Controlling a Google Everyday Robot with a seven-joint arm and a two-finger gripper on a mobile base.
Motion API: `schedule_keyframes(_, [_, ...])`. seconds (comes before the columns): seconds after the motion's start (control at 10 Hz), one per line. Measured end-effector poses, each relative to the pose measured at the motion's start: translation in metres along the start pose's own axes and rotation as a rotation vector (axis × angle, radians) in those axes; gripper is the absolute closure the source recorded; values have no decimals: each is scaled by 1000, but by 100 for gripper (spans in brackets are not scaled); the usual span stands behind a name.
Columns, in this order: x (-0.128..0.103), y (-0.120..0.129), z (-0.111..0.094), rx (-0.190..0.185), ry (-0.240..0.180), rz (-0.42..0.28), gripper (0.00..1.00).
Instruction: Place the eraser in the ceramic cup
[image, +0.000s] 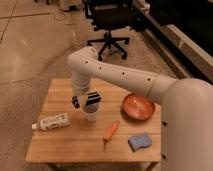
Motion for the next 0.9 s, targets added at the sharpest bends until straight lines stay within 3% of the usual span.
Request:
schedule_keyframes(0.1, [-1, -1, -5, 8, -9, -5, 99])
schedule_keyframes(0.5, [-17, 0, -45, 34, -73, -40, 100])
schedule_keyframes(0.9, [-40, 5, -48, 14, -184, -72, 100])
